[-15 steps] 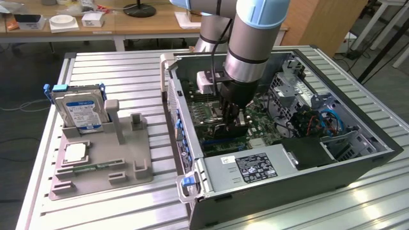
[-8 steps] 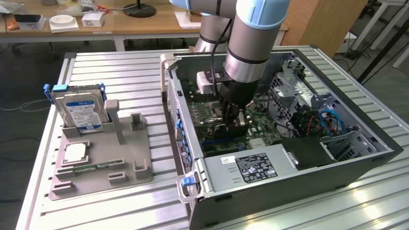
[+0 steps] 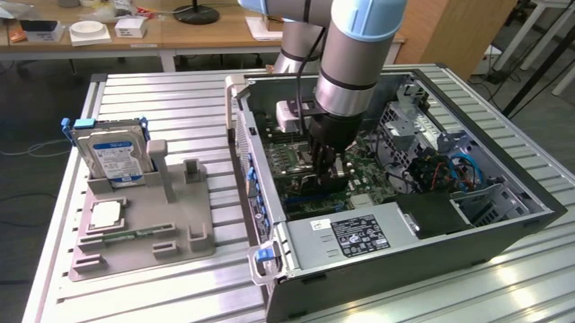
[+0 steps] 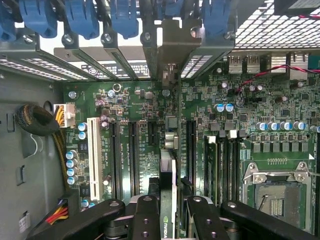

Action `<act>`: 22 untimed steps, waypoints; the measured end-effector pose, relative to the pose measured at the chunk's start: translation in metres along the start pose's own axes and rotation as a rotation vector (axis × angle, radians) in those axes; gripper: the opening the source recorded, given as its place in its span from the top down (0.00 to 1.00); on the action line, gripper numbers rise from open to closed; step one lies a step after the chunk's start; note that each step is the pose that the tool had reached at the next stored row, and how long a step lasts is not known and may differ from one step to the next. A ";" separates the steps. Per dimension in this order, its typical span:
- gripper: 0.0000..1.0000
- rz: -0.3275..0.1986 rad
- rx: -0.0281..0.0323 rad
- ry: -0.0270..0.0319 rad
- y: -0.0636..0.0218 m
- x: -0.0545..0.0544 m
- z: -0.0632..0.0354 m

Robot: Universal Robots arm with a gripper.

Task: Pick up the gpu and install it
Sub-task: 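Insert the gpu into the slot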

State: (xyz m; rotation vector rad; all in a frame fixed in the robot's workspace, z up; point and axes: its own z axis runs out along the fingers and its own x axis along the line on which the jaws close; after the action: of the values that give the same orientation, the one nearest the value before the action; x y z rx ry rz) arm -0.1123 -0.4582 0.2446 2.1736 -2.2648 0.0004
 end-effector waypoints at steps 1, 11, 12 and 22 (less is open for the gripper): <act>0.74 0.000 -0.0002 0.0000 0.0000 0.000 0.0002; 0.74 0.000 -0.0003 0.0001 0.0002 0.000 0.0044; 0.74 0.000 -0.0002 -0.0001 0.0001 0.000 0.0045; 0.74 0.000 0.0002 -0.0015 0.0001 0.000 0.0012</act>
State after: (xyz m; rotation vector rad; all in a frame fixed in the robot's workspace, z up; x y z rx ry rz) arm -0.1124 -0.4580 0.2434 2.1741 -2.2660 -0.0011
